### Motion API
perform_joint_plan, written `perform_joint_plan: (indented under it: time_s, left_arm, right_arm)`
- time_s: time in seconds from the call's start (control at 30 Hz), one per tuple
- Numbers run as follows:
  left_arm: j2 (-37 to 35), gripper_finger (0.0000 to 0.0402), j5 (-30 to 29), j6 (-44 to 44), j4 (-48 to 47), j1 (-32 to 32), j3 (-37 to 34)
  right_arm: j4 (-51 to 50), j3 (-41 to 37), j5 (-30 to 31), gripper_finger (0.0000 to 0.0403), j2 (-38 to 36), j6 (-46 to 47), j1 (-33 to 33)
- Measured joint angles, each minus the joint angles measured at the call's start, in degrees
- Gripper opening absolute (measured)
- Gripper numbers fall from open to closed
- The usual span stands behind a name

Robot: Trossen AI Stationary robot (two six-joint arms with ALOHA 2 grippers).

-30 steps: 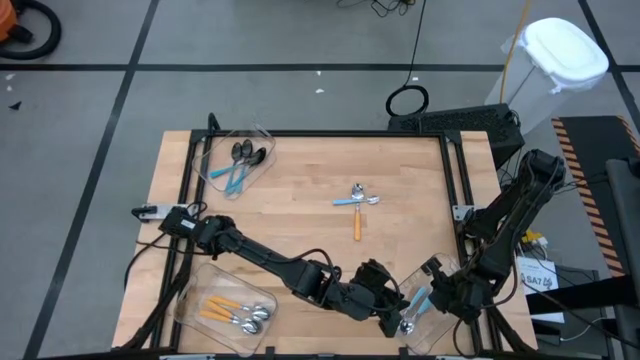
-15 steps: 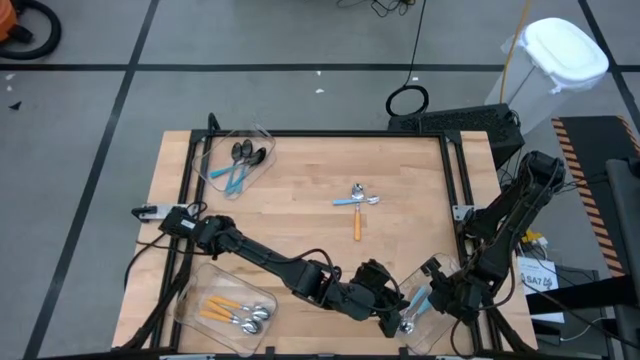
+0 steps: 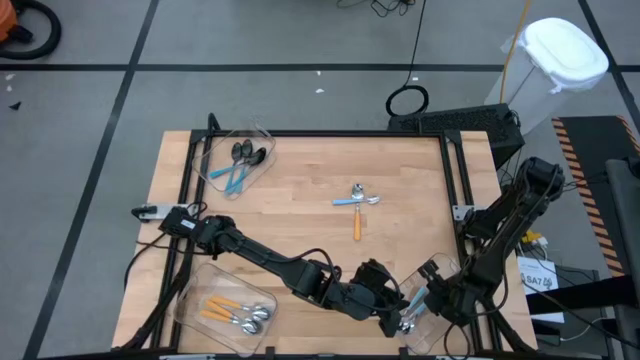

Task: Sort silverware by color (type)
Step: Put the light blue spoon into the bottom right transparent bin

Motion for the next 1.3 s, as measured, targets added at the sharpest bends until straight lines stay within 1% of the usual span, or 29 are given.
perform_joint_plan:
  time_s: [0.27,0.63,0.93,1.07,1.3]
  left_arm:
    - [0.00,0.0118,0.00,-1.52,0.00,0.00,0.00]
    - [0.00,0.0118,0.00,-1.25,-0.02,0.15,0.00]
    - [0.00,0.0118,0.02,-1.27,-0.02,0.11,0.00]
    - [0.00,0.0118,0.02,-1.35,-0.02,0.11,0.00]
    - [0.00,0.0118,0.02,-1.71,-0.02,0.07,0.00]
  right_arm:
    - [0.12,0.00,0.02,0.0069,1.19,2.67,0.00]
    - [0.11,0.00,0.11,0.0070,1.18,2.51,0.00]
    - [0.13,0.00,1.43,0.0112,1.18,1.18,0.01]
    - [0.11,0.00,1.47,0.0122,1.11,1.46,0.00]
    - [-0.23,0.09,-3.13,0.0125,-2.16,6.66,0.02]
